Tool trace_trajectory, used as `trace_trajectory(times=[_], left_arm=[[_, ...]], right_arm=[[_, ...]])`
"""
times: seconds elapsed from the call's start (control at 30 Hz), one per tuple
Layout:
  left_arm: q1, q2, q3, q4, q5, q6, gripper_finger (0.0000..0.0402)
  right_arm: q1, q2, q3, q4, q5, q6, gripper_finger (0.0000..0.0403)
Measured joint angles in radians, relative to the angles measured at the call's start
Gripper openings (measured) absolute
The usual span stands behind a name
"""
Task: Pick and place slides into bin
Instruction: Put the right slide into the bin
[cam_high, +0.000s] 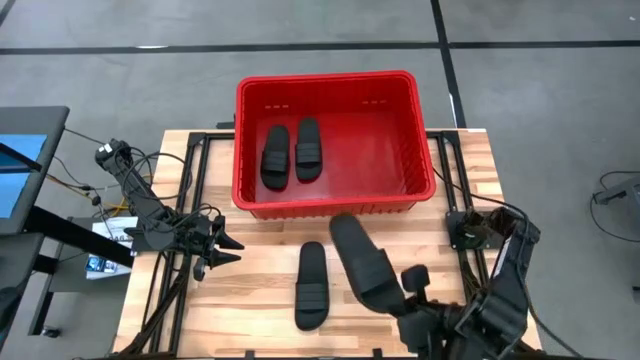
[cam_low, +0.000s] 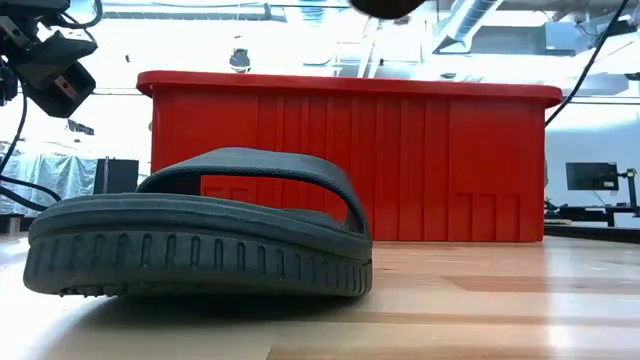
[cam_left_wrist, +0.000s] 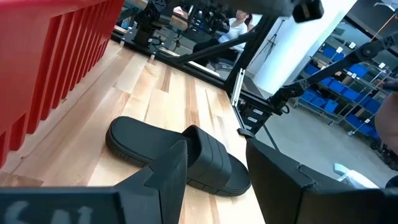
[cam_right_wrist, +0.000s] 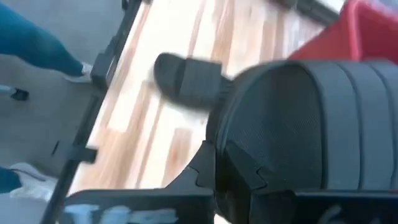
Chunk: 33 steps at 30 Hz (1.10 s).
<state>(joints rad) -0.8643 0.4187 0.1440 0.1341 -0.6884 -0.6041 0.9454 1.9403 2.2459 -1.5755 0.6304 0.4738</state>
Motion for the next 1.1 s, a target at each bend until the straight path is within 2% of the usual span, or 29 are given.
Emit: trace_trajectory(times=[0.2, 0.37, 0.53, 0.7, 0.9, 1.1], left_arm=[[0.000, 0.000, 0.000, 0.000, 0.000, 0.001, 0.0156], [0.000, 0.000, 0.000, 0.005, 0.000, 0.009, 0.0156], [0.000, 0.000, 0.001, 0.018, 0.001, 0.019, 0.0156], [0.000, 0.000, 0.001, 0.018, 0.001, 0.019, 0.0156], [0.000, 0.000, 0.001, 0.032, 0.001, 0.028, 0.0156], [0.000, 0.000, 0.001, 0.166, 0.001, 0.121, 0.0156]], right_arm=[[-0.100, -0.054, 0.050, 0.005, -0.001, -0.225, 0.0000], [-0.250, -0.123, 0.050, 0.004, 0.000, -0.363, 0.0001], [-0.453, -0.195, 0.050, 0.004, 0.000, -0.492, 0.0001], [-0.706, -0.235, 0.050, 0.003, -0.014, -0.592, 0.0001], [-0.954, -0.236, -0.033, 0.048, -0.162, -0.677, 0.0001], [-1.062, -0.233, -0.245, 0.246, -0.320, -0.803, 0.0001]])
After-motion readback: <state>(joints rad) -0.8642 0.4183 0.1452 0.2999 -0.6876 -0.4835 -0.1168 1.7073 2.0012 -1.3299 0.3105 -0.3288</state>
